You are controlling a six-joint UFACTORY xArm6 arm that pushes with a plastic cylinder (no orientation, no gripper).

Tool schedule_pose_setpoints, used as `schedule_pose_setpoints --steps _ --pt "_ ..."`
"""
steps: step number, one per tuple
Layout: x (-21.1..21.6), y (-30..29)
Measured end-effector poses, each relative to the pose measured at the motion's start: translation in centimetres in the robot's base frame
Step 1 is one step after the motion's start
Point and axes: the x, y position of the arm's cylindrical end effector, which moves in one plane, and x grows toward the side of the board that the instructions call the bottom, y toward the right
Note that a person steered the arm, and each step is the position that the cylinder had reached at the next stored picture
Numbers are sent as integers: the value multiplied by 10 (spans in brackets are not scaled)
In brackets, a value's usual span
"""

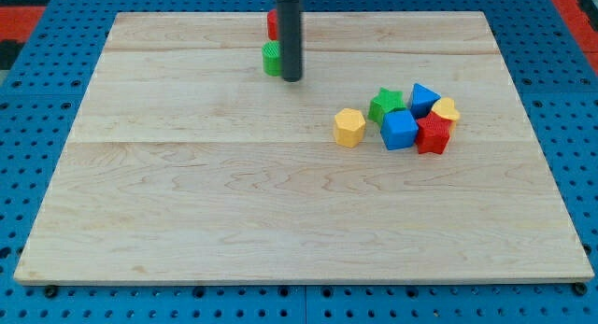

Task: Push the green star away from the blue triangle

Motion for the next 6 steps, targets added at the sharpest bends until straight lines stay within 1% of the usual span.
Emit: schedule_pose_setpoints --steps 1,2,3,4,5,6 --pt "-4 97" --pt "22 147" --pt "52 150" --pt "80 137" --pt "96 106" --pt "85 81"
